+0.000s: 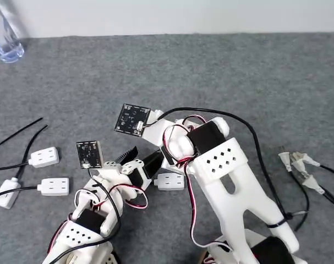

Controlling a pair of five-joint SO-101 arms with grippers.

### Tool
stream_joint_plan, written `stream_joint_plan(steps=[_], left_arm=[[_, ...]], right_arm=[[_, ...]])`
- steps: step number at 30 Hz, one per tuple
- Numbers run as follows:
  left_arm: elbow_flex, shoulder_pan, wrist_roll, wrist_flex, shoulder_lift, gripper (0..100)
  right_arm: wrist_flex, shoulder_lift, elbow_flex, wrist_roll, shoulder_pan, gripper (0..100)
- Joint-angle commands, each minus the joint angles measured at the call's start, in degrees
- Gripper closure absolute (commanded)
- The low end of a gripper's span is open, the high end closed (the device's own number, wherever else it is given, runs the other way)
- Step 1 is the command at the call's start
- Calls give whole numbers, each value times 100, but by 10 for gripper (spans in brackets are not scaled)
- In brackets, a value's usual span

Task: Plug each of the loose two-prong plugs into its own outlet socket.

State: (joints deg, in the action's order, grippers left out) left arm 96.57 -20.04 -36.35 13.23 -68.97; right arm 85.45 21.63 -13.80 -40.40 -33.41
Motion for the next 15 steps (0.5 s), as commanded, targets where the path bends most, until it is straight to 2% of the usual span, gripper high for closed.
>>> stream_joint_plan(steps=[1,15], left_arm=[[-31,-26,9,-105,44,674],[-31,-35,9,-26,53,674]], right_arm=[[-110,198,554,158,-136,991],[-409,163,545,404,-251,991]])
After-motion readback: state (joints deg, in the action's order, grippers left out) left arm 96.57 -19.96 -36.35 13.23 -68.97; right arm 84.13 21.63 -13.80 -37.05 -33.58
